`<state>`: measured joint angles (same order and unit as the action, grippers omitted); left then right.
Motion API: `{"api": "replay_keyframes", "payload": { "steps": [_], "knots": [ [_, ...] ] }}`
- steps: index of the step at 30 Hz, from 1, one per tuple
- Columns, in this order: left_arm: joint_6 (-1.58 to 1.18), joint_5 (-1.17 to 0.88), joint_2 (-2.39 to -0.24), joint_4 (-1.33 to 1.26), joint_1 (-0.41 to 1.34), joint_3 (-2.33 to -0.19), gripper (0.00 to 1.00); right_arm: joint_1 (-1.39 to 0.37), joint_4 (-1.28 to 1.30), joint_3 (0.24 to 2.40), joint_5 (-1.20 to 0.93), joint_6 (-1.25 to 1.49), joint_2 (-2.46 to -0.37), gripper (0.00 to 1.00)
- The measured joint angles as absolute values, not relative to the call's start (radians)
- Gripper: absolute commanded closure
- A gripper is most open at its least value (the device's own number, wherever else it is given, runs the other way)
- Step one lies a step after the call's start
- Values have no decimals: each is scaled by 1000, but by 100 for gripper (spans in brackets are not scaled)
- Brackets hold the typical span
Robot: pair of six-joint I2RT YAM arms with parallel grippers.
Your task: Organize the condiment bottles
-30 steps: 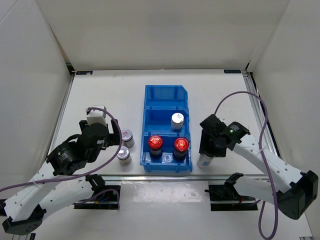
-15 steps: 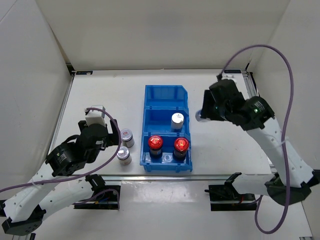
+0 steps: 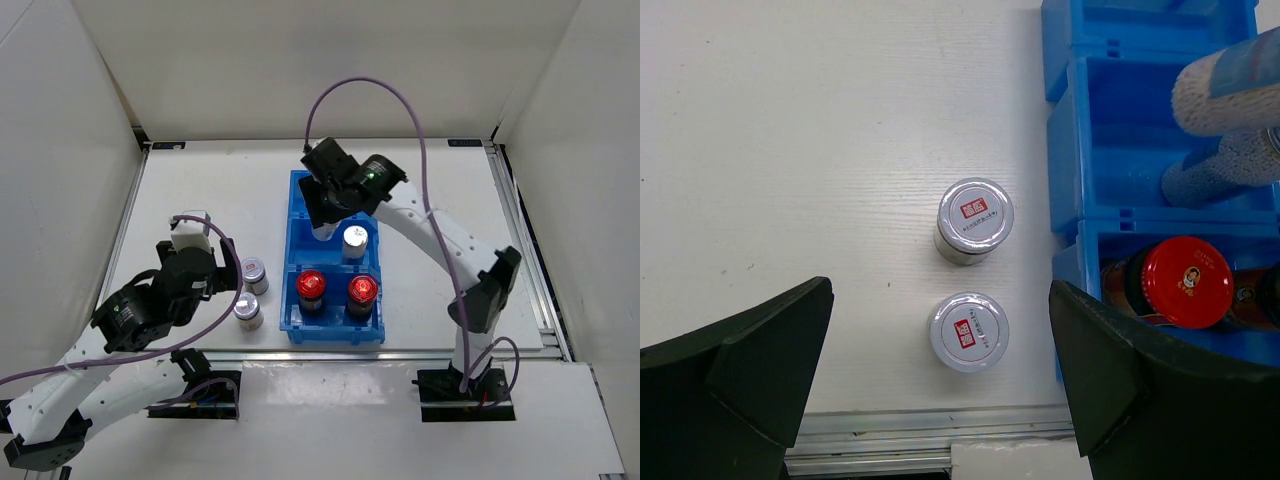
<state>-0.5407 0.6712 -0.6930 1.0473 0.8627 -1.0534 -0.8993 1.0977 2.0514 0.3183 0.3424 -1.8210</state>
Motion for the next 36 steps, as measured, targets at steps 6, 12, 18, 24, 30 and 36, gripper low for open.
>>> {"api": "replay_keyframes", "payload": {
  "steps": [6,12,18,24,30,36],
  "knots": [
    [-541,674,-693,1047,863,-1053,0,-898,1096,2054,284,307,-1913,100],
    [-541,674,-693,1047,863,-1053,0,-898,1064,2051,262,294,-1958,96],
    [-541,674,-693,1047,863,-1053,0,-898,1034,2051,235,284,-2020,91],
    [-541,674,-694,1047,863,-1053,0,-898,1017,2047,204,284,-2080,73],
    [-541,674,-703,1047,863,-1053,0,-898,1016,2046,195,284,-2100,20],
    [-541,675,-706,1047,863,-1053,0,-898,1050,2088,225,281,-2101,0]
  ]
}}
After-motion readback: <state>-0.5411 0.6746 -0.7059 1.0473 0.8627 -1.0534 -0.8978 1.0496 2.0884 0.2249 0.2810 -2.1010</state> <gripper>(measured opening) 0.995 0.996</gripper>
